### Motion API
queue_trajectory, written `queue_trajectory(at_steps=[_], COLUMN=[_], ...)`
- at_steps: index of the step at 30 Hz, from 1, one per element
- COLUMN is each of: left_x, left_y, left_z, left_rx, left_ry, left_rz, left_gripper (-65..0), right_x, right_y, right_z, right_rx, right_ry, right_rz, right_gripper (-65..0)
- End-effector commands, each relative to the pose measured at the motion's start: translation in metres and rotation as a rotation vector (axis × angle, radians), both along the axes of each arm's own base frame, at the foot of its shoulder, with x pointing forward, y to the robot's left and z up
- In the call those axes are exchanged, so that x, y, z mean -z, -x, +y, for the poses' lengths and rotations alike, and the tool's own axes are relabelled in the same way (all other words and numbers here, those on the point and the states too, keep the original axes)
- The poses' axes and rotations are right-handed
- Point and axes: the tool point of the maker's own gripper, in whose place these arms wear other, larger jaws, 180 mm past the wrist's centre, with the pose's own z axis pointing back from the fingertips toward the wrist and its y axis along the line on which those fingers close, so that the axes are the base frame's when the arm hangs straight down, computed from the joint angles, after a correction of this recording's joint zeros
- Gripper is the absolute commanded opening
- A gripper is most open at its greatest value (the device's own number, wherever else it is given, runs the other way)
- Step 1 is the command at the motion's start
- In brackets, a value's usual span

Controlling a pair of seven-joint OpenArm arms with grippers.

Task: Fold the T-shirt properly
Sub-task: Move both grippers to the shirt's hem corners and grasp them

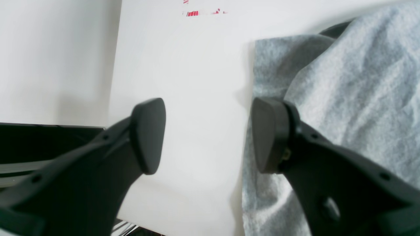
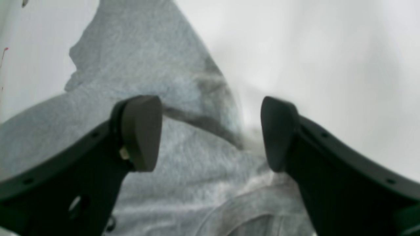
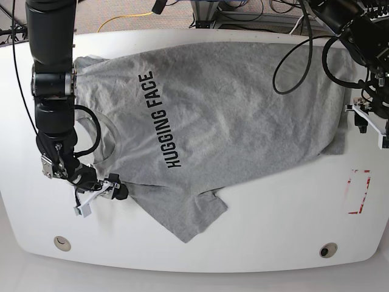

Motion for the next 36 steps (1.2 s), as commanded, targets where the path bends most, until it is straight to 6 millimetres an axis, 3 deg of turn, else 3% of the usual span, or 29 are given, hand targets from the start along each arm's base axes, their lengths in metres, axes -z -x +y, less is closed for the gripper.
queue_trajectory(at_steps=[1, 10, 16, 22, 25, 29, 32, 36], left_x=[-0.011, -0.009, -0.006, -0.005, -0.004, 0.000, 0.024, 0.040], left_y=[-0.003, -0.001, 0.002, 0.003, 0.003, 0.002, 0.003, -0.014], left_z=[0.002, 0.003, 0.002, 0.002, 0.002, 0.004, 0.009, 0.019], left_rx=[0.012, 0.009, 0.013, 0.011, 0.008, 0.003, -0.026, -0.135], left_ry=[-0.023, -0.025, -0.024, -0.027, -0.025, -0.012, 0.049, 0.168], left_rz=[-0.029, -0.024, -0.010, -0.005, -0.005, 0.002, 0.049, 0.025], left_gripper=[-26.7, -26.7, -26.7, -26.7, -26.7, -26.2, -26.1, -24.4], right_x=[-0.020, 0.010, 0.017, 0.017, 0.015, 0.015, 0.015, 0.016], right_y=[-0.018, -0.014, -0.014, -0.021, -0.024, -0.024, -0.024, -0.022], right_z=[-0.011, 0.017, 0.049, 0.056, 0.058, 0.059, 0.059, 0.060], right_rx=[0.022, -0.002, -0.056, -0.009, 0.001, 0.000, 0.000, -0.005], right_ry=[0.019, 0.036, 0.041, 0.045, 0.041, 0.042, 0.042, 0.040], right_rz=[-0.073, -0.059, -0.065, -0.074, -0.089, -0.089, -0.089, -0.088], right_gripper=[-20.5, -20.5, -20.5, -21.1, -30.1, -47.4, -62.9, -65.0])
